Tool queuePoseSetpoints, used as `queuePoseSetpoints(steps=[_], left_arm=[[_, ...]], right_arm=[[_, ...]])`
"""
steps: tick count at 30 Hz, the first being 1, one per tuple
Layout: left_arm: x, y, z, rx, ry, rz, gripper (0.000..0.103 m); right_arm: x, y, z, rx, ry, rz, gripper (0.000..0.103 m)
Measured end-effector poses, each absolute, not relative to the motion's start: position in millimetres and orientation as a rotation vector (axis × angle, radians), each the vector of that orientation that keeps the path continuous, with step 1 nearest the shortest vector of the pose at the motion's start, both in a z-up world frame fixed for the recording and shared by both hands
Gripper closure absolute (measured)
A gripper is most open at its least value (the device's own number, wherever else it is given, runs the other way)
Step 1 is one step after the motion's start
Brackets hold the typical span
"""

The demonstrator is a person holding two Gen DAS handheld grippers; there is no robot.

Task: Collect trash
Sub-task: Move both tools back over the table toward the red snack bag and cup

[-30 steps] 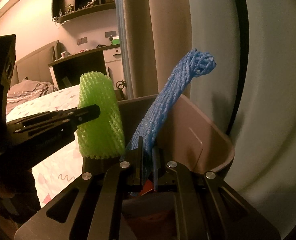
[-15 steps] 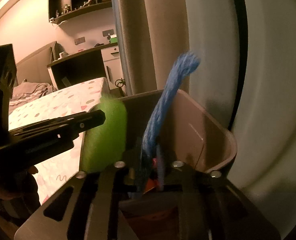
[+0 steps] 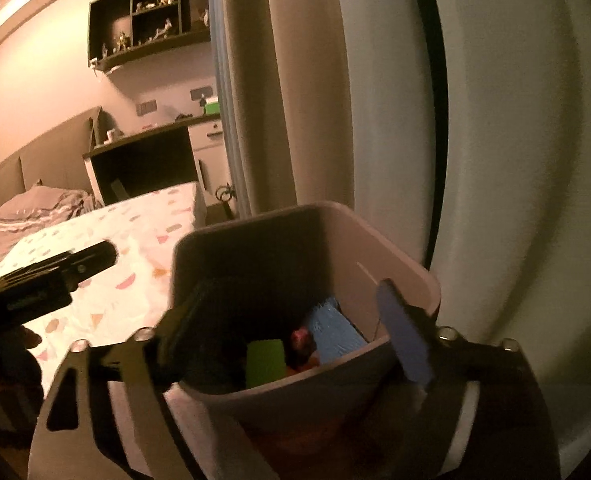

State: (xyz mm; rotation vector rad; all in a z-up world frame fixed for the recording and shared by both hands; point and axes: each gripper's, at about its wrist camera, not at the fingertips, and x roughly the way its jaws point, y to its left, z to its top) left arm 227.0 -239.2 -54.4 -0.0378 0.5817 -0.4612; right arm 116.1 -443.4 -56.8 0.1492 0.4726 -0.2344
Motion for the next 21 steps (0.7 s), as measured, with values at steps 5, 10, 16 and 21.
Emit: queuePoseSetpoints(steps=[5, 10, 16, 21], left_arm=[[204, -177, -48, -0.017, 0.527, -0.3, 0.011], [184, -94, -51, -0.034, 0.517, -0.116, 0.011], [155, 8, -50, -0.102, 0.5, 0.114, 0.011], [124, 81, -49, -0.126, 0.481, 0.255, 0.011]], right_arm=[[106, -420, -51, 0.144, 0.439, -0.197, 0.014], [108, -387, -47, 0.123, 0.417, -0.122, 0.008], [121, -323, -45, 0.095, 0.43, 0.024, 0.008], [125, -268, -49, 0.078, 0.446, 0.119, 0.008]])
